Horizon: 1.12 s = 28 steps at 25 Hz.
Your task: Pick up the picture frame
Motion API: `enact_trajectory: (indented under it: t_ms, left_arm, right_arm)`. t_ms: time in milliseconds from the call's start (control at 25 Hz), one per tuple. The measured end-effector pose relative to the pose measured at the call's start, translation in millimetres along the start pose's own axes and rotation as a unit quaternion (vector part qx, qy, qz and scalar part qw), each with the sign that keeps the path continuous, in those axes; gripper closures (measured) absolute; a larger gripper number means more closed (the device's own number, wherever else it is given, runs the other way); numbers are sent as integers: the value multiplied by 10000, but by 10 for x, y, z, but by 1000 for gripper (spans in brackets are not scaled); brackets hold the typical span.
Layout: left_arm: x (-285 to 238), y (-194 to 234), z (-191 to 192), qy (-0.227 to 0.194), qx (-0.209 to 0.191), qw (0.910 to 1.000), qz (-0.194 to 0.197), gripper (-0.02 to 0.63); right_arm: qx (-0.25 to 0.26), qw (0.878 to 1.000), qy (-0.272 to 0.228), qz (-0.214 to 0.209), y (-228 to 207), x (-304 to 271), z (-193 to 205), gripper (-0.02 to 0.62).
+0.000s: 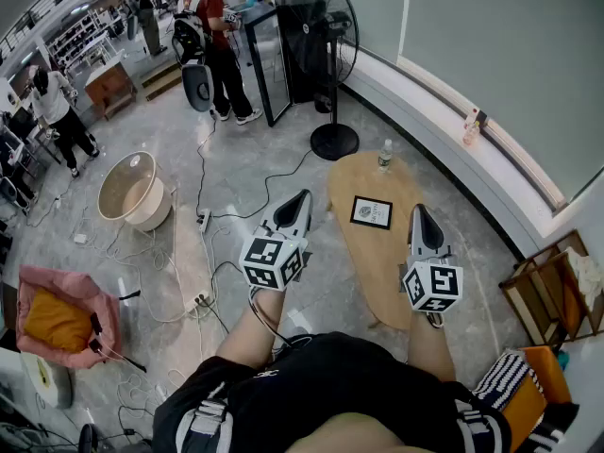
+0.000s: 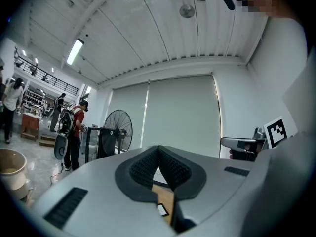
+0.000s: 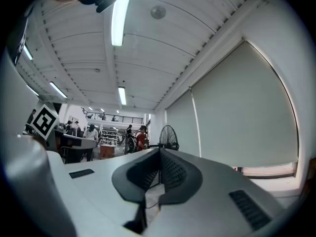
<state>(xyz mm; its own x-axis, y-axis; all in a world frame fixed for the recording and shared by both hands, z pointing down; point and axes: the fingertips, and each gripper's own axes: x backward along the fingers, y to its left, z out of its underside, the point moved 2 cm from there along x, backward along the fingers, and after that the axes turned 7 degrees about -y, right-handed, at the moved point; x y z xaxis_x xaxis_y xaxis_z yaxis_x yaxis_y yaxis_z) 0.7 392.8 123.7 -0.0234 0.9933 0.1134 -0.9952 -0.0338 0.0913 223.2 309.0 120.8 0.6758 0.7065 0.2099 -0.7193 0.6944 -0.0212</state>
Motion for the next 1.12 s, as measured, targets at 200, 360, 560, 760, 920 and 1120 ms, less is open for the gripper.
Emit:
enact_trajectory:
  t_ms: [200,360,560,760,920,1120]
  left_arm:
    - [17,109,38,38,60,10000,25,584]
    - [59,226,22,31,65,9999,111,584]
    - [97,466,28,36,53,9997,238,584]
    - [192,852,36,2,48,9994,348,584]
    - [259,1146,59,-55,53,9992,392,584]
    - [321,1487,64,-62,177,9993,310,584]
  right_arm:
    - [-14,9999,105,33,85,-65,71,578]
    - [-3,9999,100,90,209,-124,78,578]
    - [12,9998,103,147,436,-265,139,578]
    - [43,9996,97,248,777,-428,269,578]
    - [89,9994,91,315,1002,-540,375,578]
    - [167,9992,197,290,1213,-702,438,578]
